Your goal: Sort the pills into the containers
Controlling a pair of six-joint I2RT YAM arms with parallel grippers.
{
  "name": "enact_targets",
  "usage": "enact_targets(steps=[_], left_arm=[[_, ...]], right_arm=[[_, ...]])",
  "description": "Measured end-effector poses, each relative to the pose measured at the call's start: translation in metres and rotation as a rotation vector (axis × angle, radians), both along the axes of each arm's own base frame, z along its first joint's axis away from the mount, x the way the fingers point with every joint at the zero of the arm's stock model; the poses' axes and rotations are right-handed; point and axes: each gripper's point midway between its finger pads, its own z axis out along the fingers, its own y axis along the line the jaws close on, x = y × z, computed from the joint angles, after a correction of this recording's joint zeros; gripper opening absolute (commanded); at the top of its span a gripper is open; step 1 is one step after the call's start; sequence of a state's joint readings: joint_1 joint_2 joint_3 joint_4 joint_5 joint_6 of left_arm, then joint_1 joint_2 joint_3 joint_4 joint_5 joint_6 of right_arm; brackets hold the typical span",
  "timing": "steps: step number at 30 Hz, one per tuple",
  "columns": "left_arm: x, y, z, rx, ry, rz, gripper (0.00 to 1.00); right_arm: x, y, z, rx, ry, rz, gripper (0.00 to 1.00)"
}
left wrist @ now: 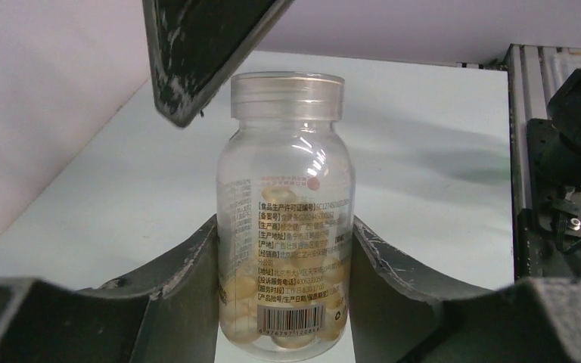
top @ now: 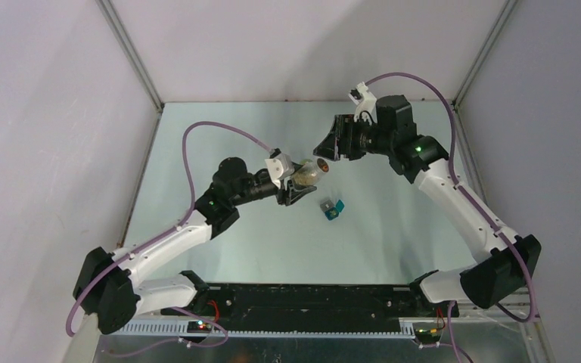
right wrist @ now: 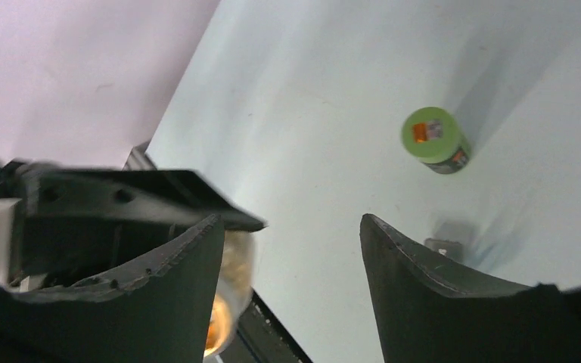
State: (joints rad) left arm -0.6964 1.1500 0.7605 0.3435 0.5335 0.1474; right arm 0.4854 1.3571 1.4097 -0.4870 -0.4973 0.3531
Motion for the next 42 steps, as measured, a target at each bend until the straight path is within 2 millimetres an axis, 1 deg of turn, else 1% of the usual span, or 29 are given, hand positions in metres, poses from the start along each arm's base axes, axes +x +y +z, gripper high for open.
enact_targets(steps=[3, 6, 9, 13, 16, 18, 20, 24, 26, 28, 30, 33, 35, 42], left_arm=[[-0.001, 0.000, 0.008, -0.020, -0.024, -0.003, 0.00], [-0.001, 0.000, 0.013, -0.031, -0.037, -0.003, 0.00], [-0.001, 0.000, 0.013, -0.031, -0.038, -0.003, 0.00], [-0.001, 0.000, 0.013, -0.031, -0.037, -0.003, 0.00], [-0.001, 0.000, 0.012, -0.029, -0.036, -0.005, 0.00], [-0.001, 0.000, 0.011, -0.024, -0.032, -0.005, 0.00], [-0.002, 0.000, 0.007, -0.014, -0.023, -0.009, 0.00], [-0.005, 0.000, 0.003, 0.007, -0.017, -0.025, 0.00], [-0.005, 0.000, 0.006, 0.011, -0.024, -0.031, 0.00], [-0.006, 0.000, 0.005, 0.018, -0.025, -0.038, 0.00], [-0.007, 0.000, 0.003, 0.028, -0.023, -0.045, 0.00], [-0.009, 0.000, 0.002, 0.035, -0.026, -0.057, 0.00], [-0.009, -0.001, 0.002, 0.037, -0.031, -0.060, 0.00], [-0.011, -0.001, 0.001, 0.041, -0.038, -0.076, 0.00]], right_arm=[[0.016, -0.006, -0.012, -0.013, 0.040, -0.082, 0.76], [0.025, -0.012, -0.018, -0.012, 0.069, -0.129, 0.85], [0.031, -0.019, -0.015, 0.006, 0.076, -0.150, 0.91], [0.037, -0.036, -0.004, 0.049, 0.058, -0.153, 0.93], [0.028, -0.047, 0.013, 0.081, -0.002, -0.083, 0.93], [0.010, -0.044, 0.024, 0.089, -0.064, 0.028, 0.94], [-0.016, -0.034, 0.031, 0.071, -0.123, 0.164, 0.94], [-0.062, -0.006, 0.036, 0.003, -0.227, 0.395, 0.90], [-0.076, 0.002, 0.034, -0.031, -0.256, 0.463, 0.86], [-0.076, 0.005, 0.031, -0.064, -0.280, 0.478, 0.82], [-0.072, 0.005, 0.025, -0.091, -0.282, 0.470, 0.75], [-0.064, 0.007, 0.019, -0.112, -0.278, 0.448, 0.72], [-0.062, 0.009, 0.020, -0.109, -0.283, 0.438, 0.71], [-0.055, 0.009, 0.022, -0.112, -0.297, 0.411, 0.58]])
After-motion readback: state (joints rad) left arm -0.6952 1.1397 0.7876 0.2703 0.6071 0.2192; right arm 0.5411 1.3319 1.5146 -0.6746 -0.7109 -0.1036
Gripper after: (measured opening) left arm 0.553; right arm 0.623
